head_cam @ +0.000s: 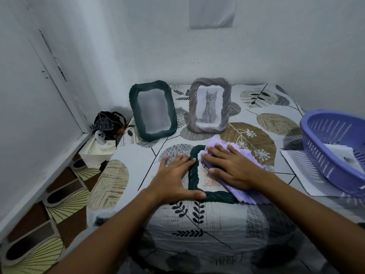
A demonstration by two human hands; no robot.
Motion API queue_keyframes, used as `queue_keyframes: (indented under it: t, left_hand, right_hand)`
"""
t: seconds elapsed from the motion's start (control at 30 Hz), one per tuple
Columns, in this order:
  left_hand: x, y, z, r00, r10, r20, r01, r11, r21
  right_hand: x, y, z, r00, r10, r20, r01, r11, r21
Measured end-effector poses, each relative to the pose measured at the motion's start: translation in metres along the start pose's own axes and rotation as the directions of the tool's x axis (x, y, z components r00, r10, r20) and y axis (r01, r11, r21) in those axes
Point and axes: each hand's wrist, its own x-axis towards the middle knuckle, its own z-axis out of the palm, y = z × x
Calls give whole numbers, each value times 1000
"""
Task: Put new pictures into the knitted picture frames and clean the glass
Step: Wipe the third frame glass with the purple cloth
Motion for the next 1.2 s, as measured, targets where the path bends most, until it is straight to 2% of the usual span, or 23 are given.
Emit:
queue_keyframes:
  t: [0.1,0.27,0.5,0.6,0.73,1.2]
  left_hand:
    - [0,0,-1,1000,-3,2,3,1000,4]
    - [-1,0,-1,1000,1,9,-1,1000,-7]
    - [1,-4,-5,998,4,68,-2,1000,-30]
    - [2,-4,-6,998,1,70,1,999,-38]
    - [1,-4,-6,997,4,74,-1,999,-37]
    - [0,-2,-9,997,-7,75,11,999,-51]
  right_hand:
    - [0,0,0,1000,-4,24,6,999,-50]
    - [7,-3,1,995,99,10,-98,993,-62]
    - [12,-6,3,988,135,-71,-131,990,56]
    - [8,-11,6,988,149,-47,-151,988,-37]
    - [13,-11,8,978,206,-27,-207,977,-58]
    - [28,-14,6,997,80,-3,-79,993,91]
